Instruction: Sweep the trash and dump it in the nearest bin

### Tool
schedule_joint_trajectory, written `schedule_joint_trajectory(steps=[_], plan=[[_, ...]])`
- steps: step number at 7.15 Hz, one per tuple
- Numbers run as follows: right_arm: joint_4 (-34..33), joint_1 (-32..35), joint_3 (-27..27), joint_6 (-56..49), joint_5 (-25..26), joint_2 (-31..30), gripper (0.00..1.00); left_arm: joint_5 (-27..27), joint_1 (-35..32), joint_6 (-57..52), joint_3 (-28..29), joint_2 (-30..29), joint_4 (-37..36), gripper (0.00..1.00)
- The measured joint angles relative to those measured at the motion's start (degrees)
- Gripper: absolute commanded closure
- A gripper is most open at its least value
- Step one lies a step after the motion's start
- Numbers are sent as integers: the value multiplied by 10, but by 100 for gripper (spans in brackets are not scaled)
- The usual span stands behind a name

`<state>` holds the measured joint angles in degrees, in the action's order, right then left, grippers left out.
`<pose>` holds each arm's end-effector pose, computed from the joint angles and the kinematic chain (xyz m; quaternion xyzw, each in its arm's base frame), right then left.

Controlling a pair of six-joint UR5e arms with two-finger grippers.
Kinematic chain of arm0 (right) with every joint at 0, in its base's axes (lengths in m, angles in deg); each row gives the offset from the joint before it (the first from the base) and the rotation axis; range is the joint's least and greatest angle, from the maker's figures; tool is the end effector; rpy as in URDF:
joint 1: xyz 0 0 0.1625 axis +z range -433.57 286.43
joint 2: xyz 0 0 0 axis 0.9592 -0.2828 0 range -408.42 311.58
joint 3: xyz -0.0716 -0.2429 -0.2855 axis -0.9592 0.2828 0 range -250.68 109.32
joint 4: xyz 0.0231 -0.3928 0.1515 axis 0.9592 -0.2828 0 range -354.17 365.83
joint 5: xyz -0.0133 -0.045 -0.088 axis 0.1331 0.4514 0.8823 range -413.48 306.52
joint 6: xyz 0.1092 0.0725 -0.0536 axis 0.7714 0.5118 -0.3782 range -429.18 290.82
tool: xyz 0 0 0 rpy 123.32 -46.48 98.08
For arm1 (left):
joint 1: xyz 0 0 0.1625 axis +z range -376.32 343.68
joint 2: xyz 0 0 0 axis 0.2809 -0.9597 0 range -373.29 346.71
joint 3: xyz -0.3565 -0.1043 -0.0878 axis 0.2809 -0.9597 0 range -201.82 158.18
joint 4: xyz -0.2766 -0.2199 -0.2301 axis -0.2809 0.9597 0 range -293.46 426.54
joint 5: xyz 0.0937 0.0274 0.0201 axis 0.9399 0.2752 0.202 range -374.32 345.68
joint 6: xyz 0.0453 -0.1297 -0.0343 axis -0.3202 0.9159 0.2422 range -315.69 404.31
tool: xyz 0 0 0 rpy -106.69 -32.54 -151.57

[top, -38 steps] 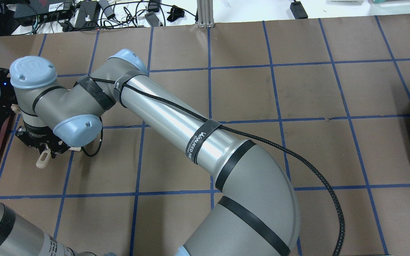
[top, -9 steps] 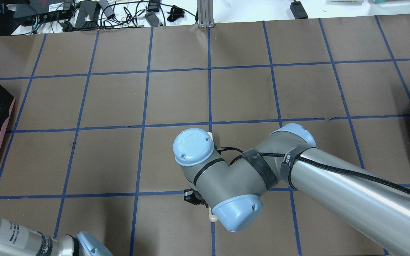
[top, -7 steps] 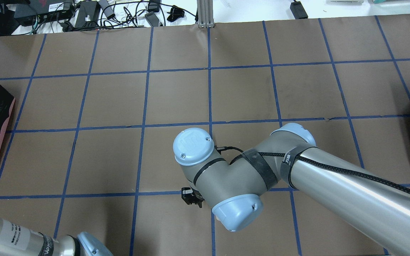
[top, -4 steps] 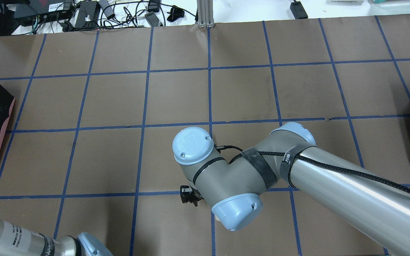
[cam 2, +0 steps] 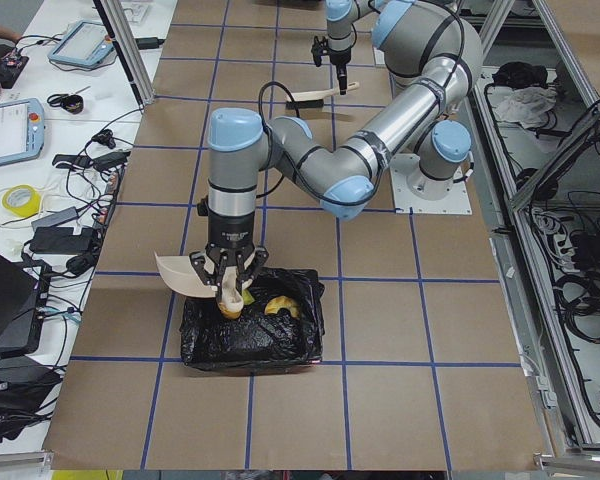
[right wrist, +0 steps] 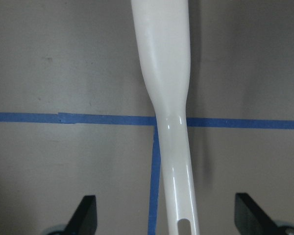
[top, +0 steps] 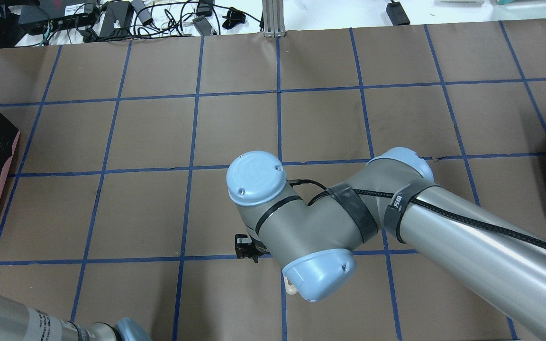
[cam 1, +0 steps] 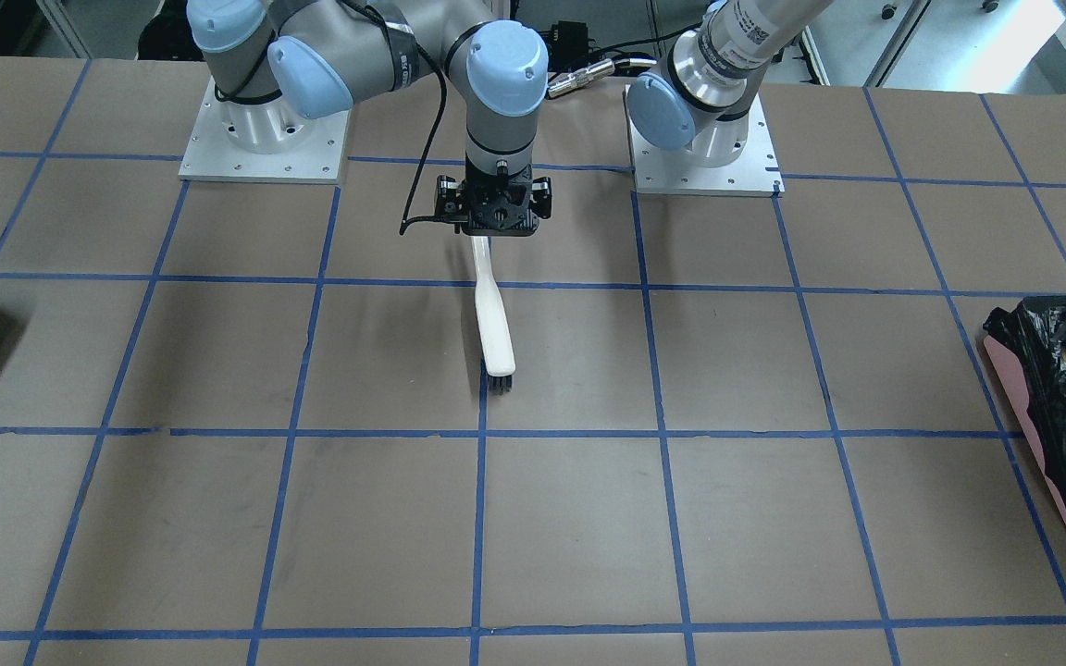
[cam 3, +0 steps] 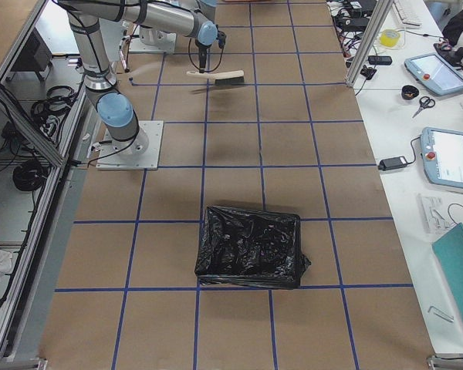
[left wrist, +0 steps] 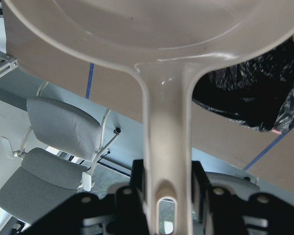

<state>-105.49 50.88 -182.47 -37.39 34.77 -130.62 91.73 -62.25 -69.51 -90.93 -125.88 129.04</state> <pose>0.3838 -0.3164 0.1886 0.0221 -0.9970 -0.0688 0.0267 0.4159 -0.5652 0.4239 0.5264 0.8097 0.0911 0.2430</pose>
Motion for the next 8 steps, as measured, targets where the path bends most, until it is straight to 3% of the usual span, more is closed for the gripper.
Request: schedule_joint_trajectory(steps=[2,4,8], plan=[[31,-16,49,-23,25,-27,0,-32,-45,131,-2,18,78,100],[35,-49,78,-108,42,-47,0,-52,-107,246,-11,27,110,100],[33,-186,123,-287,91,-90,0,-100,-273,598,-62,48,148,100]])
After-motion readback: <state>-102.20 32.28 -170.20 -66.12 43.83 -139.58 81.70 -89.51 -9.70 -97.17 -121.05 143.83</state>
